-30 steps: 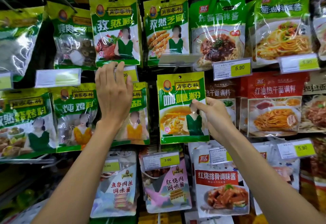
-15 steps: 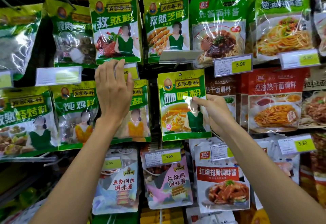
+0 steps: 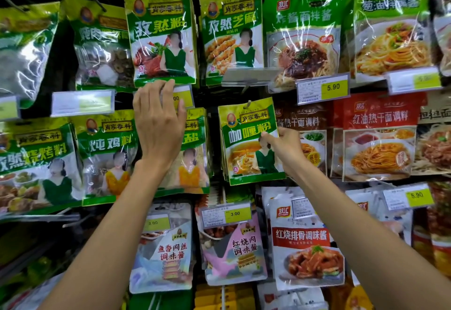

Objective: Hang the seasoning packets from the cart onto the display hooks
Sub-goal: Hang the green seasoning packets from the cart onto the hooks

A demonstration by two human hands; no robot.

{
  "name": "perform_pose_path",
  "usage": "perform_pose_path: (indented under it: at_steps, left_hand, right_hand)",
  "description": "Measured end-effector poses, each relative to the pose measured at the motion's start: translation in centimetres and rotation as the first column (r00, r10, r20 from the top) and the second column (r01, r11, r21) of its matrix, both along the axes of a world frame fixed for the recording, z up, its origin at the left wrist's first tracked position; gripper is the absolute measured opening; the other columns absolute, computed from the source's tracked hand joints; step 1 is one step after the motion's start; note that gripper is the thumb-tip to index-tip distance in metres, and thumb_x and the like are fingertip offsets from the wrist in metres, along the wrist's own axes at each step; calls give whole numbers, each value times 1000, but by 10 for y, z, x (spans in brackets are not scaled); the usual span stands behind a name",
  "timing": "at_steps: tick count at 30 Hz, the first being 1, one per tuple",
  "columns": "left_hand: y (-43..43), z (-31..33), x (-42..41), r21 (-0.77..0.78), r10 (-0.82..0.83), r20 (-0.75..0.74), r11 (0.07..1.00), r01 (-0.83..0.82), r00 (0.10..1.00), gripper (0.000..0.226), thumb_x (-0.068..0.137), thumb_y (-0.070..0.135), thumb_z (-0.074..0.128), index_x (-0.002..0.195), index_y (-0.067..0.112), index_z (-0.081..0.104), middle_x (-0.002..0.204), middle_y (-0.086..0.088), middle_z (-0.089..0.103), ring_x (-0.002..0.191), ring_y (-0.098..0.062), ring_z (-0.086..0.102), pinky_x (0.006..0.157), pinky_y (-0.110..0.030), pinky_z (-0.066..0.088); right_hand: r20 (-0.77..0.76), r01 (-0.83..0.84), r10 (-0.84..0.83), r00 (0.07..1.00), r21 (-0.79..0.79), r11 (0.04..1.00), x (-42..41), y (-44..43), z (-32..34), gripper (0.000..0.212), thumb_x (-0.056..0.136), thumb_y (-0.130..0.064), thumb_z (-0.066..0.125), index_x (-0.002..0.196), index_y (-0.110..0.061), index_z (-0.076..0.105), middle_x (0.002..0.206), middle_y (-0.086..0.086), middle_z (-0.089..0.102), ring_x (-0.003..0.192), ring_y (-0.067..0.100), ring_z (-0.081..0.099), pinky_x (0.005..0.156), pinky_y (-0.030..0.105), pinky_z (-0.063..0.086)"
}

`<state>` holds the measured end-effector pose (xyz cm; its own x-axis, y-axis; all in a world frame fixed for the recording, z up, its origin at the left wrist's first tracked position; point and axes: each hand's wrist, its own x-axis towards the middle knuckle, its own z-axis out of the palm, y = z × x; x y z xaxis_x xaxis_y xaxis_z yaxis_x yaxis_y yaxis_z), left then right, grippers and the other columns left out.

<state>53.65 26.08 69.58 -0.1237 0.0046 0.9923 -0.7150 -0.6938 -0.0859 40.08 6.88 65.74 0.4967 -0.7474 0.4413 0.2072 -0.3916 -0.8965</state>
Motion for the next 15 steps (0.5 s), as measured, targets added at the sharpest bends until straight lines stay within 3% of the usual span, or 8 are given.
perform_pose_path:
  at_steps: [1, 3, 6, 9, 11, 13, 15]
  left_hand:
    - [0, 0, 0, 2, -3, -3, 1000, 3, 1000, 37, 100, 23, 42, 124, -2, 53, 117, -22, 57, 112, -37, 52, 102, -44, 36]
    - [1, 0, -1, 13, -5, -15, 1000, 5, 1000, 37, 100, 23, 41, 125, -2, 53, 118, -22, 57, 113, -37, 52, 103, -44, 35]
    - [3, 0, -5, 24, -15, -55, 1000, 17, 998, 39, 100, 23, 40, 128, -2, 51, 123, -23, 55, 117, -38, 50, 106, -45, 33]
    - [1, -3, -17, 5, -42, -58, 999, 42, 997, 41, 100, 23, 40, 132, -2, 47, 129, -23, 52, 122, -37, 47, 109, -42, 30]
    - [-5, -13, -32, -4, -96, -16, 995, 96, 995, 37, 98, 18, 43, 129, -2, 50, 127, -23, 54, 119, -37, 49, 106, -41, 33]
    - [-19, -36, -54, 21, -203, -2, 979, 203, 979, 32, 97, 13, 45, 124, -2, 54, 122, -22, 57, 115, -37, 51, 102, -42, 37]
    - [-43, -73, -84, 66, -334, -45, 940, 336, 942, 29, 96, 10, 46, 119, -4, 58, 116, -22, 60, 109, -35, 52, 98, -42, 39]
  right_hand:
    - [-2, 14, -14, 1000, -12, 1000, 2, -2, -1, 32, 91, -22, 65, 104, 7, 66, 117, 16, 66, 113, 31, 58, 100, 50, 44]
    - [16, 45, -44, 999, -58, 997, 2, -6, -6, 25, 90, -22, 66, 91, 3, 69, 92, 10, 70, 91, 25, 64, 85, 44, 51]
    - [35, 129, -125, 992, -151, 980, -9, -8, -14, 14, 89, -21, 69, 87, -8, 65, 77, -5, 63, 70, 5, 56, 66, 19, 49]
    - [41, 213, -209, 977, -243, 946, -32, -14, -23, 19, 91, -16, 66, 105, -4, 68, 98, 3, 68, 86, 10, 61, 80, 23, 52]
    - [55, 238, -233, 971, -299, 924, -57, -15, -33, 18, 94, -14, 61, 108, -6, 69, 105, 3, 68, 92, 11, 61, 80, 18, 50]
    - [59, 255, -249, 967, -320, 913, -89, -14, -49, 16, 96, -13, 57, 105, -11, 69, 100, 1, 68, 92, 12, 63, 75, 14, 49]
    - [38, 253, -255, 966, -311, 916, -125, -13, -75, 16, 99, -16, 53, 104, -14, 68, 94, 1, 69, 90, 15, 66, 78, 25, 54]
